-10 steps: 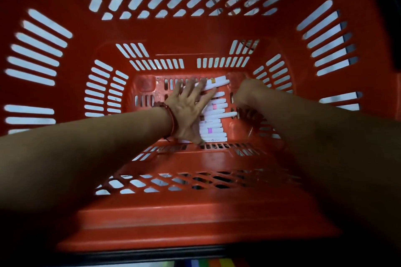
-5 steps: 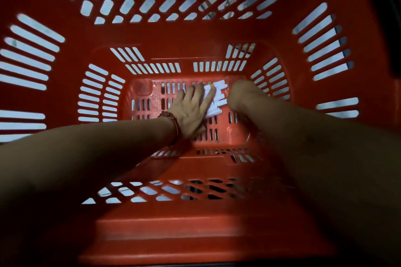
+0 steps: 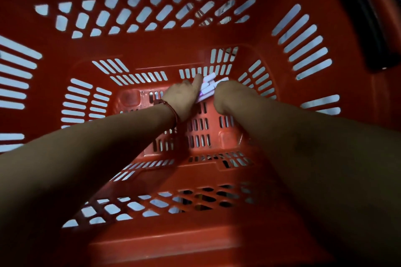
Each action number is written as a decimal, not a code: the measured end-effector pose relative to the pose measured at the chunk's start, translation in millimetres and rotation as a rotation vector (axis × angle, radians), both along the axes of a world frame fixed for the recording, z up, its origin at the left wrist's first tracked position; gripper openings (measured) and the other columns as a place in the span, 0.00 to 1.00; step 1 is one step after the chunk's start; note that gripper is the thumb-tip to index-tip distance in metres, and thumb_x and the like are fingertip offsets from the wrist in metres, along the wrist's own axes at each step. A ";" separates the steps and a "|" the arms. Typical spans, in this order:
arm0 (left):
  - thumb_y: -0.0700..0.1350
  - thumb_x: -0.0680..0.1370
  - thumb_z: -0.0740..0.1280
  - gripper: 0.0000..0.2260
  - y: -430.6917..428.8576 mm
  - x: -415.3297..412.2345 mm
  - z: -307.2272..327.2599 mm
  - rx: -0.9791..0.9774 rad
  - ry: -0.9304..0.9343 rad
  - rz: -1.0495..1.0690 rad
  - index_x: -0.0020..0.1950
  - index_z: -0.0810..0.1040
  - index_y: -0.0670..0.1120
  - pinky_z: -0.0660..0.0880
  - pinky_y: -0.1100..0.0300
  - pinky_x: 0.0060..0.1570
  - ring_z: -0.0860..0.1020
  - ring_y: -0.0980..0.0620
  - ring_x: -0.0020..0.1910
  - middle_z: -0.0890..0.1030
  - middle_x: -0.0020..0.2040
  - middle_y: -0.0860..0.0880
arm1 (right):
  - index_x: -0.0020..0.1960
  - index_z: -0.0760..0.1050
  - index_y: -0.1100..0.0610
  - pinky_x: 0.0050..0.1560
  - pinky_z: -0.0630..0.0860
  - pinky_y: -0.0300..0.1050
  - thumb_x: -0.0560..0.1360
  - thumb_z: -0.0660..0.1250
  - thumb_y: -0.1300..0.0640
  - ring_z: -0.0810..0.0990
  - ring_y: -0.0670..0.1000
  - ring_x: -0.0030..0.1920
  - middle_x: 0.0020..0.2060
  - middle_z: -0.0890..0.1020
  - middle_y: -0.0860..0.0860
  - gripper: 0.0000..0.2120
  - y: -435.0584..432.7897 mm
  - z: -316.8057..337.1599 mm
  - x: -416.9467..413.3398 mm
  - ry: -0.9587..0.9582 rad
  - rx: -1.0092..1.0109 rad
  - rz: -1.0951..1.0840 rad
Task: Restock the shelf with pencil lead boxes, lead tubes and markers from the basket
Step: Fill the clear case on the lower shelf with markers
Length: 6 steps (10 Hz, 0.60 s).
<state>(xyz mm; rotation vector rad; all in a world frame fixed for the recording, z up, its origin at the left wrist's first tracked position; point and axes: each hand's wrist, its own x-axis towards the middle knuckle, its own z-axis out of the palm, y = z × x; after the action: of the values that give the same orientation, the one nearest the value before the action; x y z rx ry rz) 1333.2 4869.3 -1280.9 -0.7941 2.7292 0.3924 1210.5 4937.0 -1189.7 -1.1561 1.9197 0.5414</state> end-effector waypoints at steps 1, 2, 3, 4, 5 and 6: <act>0.42 0.75 0.69 0.26 -9.7 -0.8 14.3 -0.009 -0.021 -0.033 0.68 0.59 0.43 0.72 0.49 0.37 0.79 0.36 0.42 0.79 0.47 0.40 | 0.75 0.66 0.60 0.62 0.70 0.48 0.82 0.61 0.60 0.75 0.57 0.61 0.68 0.73 0.58 0.22 -3.4 10.6 -0.1 -0.013 0.053 0.043; 0.43 0.75 0.69 0.26 -16.7 3.6 33.0 0.019 -0.038 -0.084 0.68 0.61 0.41 0.70 0.51 0.39 0.79 0.34 0.45 0.80 0.49 0.37 | 0.76 0.66 0.60 0.59 0.70 0.47 0.83 0.59 0.61 0.75 0.56 0.55 0.65 0.74 0.59 0.21 -3.3 39.1 -4.6 -0.020 0.034 0.036; 0.44 0.74 0.71 0.24 -20.6 6.5 71.3 0.077 0.011 -0.029 0.64 0.63 0.41 0.68 0.52 0.38 0.79 0.32 0.47 0.80 0.49 0.35 | 0.57 0.77 0.63 0.52 0.72 0.49 0.82 0.62 0.62 0.77 0.60 0.62 0.58 0.80 0.59 0.08 5.2 83.4 -13.5 -0.141 -0.062 -0.194; 0.45 0.70 0.75 0.26 -16.7 3.9 121.7 0.143 0.104 0.083 0.60 0.63 0.44 0.74 0.49 0.39 0.79 0.33 0.45 0.79 0.47 0.38 | 0.40 0.71 0.59 0.50 0.74 0.49 0.81 0.63 0.63 0.80 0.60 0.57 0.46 0.80 0.57 0.11 13.8 119.9 -13.5 -0.223 -0.189 -0.386; 0.48 0.68 0.76 0.32 -4.5 -3.1 179.3 0.197 0.299 0.167 0.68 0.67 0.45 0.74 0.54 0.45 0.77 0.44 0.47 0.79 0.51 0.44 | 0.53 0.74 0.70 0.54 0.79 0.62 0.83 0.52 0.67 0.82 0.63 0.50 0.49 0.81 0.66 0.12 29.9 145.8 -11.5 -0.304 -0.208 -0.644; 0.49 0.66 0.76 0.21 15.9 -18.6 247.0 0.253 0.563 0.230 0.55 0.76 0.46 0.71 0.59 0.41 0.78 0.52 0.43 0.80 0.43 0.51 | 0.50 0.71 0.66 0.54 0.78 0.64 0.84 0.51 0.63 0.80 0.62 0.41 0.41 0.77 0.63 0.12 63.2 182.1 -13.1 -0.538 -0.370 -0.977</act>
<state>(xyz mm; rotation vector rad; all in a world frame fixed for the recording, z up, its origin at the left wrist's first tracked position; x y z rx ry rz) 1314.6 4885.1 -1034.0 -1.0570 2.9879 1.1409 1197.4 5000.2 -1007.6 -0.3697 1.8438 -0.6100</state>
